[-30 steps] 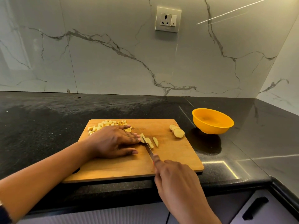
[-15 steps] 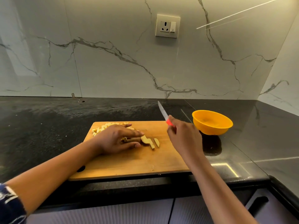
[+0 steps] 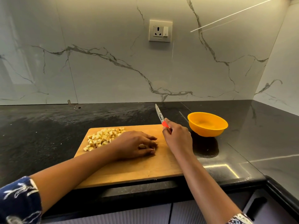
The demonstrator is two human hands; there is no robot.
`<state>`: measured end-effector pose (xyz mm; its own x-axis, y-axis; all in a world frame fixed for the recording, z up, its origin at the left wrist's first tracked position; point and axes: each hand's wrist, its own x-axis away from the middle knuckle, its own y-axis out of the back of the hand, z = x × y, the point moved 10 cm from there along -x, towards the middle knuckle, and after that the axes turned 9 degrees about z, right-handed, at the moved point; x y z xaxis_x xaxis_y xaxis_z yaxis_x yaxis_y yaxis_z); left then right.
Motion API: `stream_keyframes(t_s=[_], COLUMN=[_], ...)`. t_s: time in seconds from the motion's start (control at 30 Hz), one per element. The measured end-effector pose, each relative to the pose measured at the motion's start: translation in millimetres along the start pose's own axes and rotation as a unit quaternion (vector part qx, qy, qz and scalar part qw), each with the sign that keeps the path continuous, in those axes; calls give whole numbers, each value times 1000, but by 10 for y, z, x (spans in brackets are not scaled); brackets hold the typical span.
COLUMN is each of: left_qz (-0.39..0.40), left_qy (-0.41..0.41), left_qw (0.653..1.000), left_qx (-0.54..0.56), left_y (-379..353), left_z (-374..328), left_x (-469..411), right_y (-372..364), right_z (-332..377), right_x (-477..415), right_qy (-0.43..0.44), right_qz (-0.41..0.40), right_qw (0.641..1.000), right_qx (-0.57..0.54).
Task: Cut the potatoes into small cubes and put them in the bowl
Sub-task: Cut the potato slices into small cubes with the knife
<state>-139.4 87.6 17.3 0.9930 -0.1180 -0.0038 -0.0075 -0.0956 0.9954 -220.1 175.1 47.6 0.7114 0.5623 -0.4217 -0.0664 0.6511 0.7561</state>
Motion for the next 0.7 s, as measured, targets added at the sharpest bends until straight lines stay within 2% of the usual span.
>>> stream_keyframes(t_s=[0.2,0.37,0.53,0.7], left_qz=[-47,-46,-56,-63], left_qy=[28,45,56,69], left_qw=[998,994,994,986], left_qx=[27,84,69,137], left_y=[78,63,36,71], left_z=[103,132,78,202], left_x=[12,31,-37,25], right_y=[1,-15,-6,-16], right_z=[-26,-34,-45,-55], right_x=[-1,-4,-3,-5], right_qy=[-5,-5,-3,-2], right_qz=[-1,-1,-2,2], right_qw=[1000,1000,1000,1000], right_qx=[1,-6,-2,-5])
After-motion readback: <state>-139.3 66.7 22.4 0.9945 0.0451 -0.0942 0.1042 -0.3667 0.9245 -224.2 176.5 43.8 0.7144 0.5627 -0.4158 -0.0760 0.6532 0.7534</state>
